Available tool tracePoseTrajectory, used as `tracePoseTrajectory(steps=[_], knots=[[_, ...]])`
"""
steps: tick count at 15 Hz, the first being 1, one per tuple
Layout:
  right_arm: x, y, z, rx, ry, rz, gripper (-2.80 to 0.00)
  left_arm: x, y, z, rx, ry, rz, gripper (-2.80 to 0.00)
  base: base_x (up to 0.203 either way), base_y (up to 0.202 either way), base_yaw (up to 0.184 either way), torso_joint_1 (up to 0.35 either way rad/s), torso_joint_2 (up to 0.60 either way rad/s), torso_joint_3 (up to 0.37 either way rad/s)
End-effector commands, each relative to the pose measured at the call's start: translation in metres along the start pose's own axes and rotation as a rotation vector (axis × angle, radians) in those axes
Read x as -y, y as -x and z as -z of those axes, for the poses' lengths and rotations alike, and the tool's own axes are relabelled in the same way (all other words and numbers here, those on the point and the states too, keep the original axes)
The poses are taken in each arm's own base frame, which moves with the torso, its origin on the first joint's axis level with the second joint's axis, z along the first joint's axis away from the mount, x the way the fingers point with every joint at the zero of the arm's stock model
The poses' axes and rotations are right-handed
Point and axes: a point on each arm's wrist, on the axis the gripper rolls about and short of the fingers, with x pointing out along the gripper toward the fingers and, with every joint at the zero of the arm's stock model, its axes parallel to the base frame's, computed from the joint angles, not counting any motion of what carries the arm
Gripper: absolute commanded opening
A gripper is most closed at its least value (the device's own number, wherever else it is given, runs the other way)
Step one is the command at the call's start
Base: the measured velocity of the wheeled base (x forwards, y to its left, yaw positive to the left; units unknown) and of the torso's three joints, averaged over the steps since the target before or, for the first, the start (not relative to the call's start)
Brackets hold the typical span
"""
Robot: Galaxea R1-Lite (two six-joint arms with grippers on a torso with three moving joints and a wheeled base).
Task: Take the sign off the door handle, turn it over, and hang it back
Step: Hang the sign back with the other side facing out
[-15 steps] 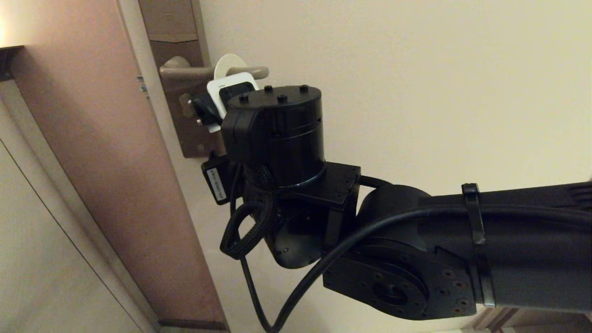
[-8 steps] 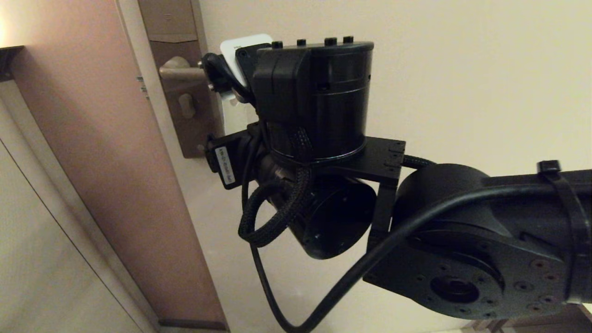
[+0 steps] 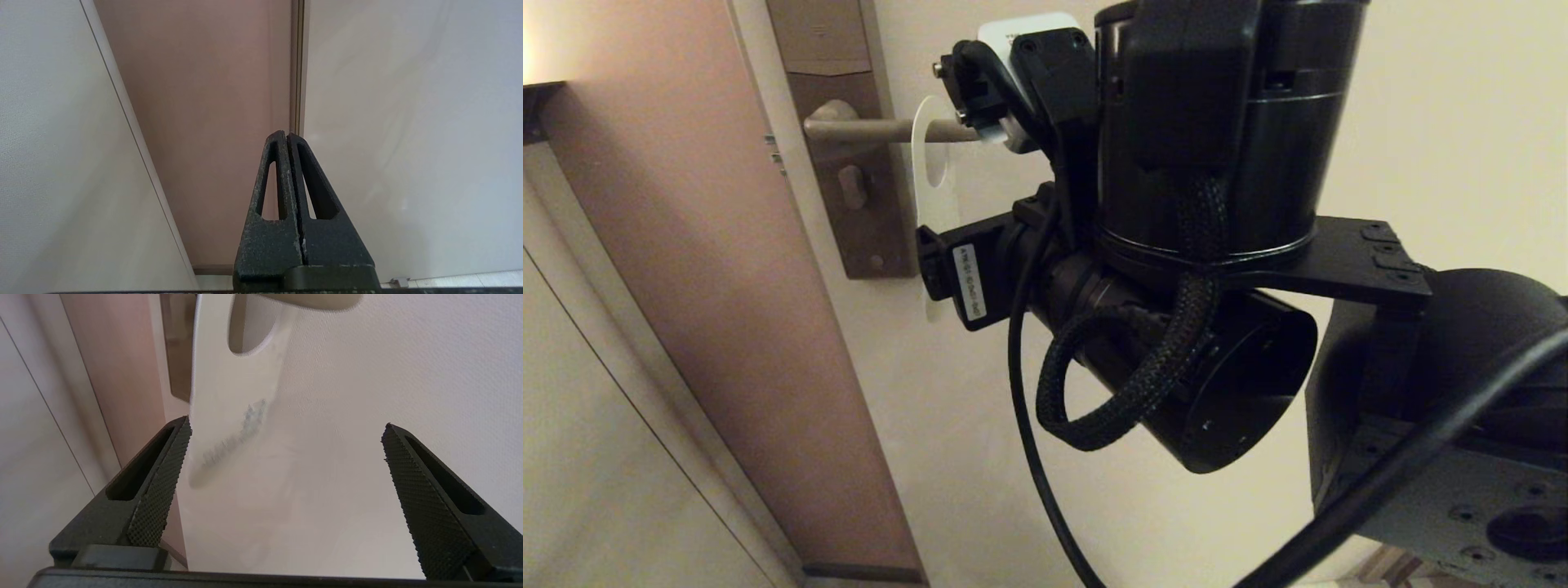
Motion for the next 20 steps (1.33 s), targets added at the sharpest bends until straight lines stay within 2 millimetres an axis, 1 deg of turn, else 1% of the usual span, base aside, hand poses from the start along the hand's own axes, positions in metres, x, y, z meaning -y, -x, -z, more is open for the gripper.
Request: tracePoseTrajectory(steps=[1,4,8,9,18,20], knots=[[0.005,0.007,-0.002,0.004,-0.002,0.003,0.00,0.000,0.000,0.000,0.001,0.000,0.000,-2.80,0.000,0.000,0.000,0.000,0.00,0.000],[0.003,0.005,0.000,0.010,-0.006,0.002,0.00,0.000,0.000,0.000,0.001,0.000,0.000,-2.80,0.000,0.000,0.000,0.000,0.00,0.000],[-0.009,0.000,0.007,0.028,-0.015,-0.013,0.00,0.000,0.000,0.000,0.001,0.000,0.000,-2.80,0.000,0.000,0.000,0.000,0.00,0.000],[-0.012,-0.001,0.009,0.031,-0.016,-0.018,-2.80,0.000,0.000,0.000,0.001,0.000,0.000,-2.80,0.000,0.000,0.000,0.000,0.00,0.000],[-0.026,-0.007,0.020,0.016,-0.002,-0.034,-2.80,0.000,0.000,0.000,0.001,0.000,0.000,-2.80,0.000,0.000,0.000,0.000,0.00,0.000],[-0.029,-0.011,0.021,0.041,-0.013,-0.034,-2.80,0.000,0.000,0.000,0.001,0.000,0.000,-2.80,0.000,0.000,0.000,0.000,0.00,0.000]])
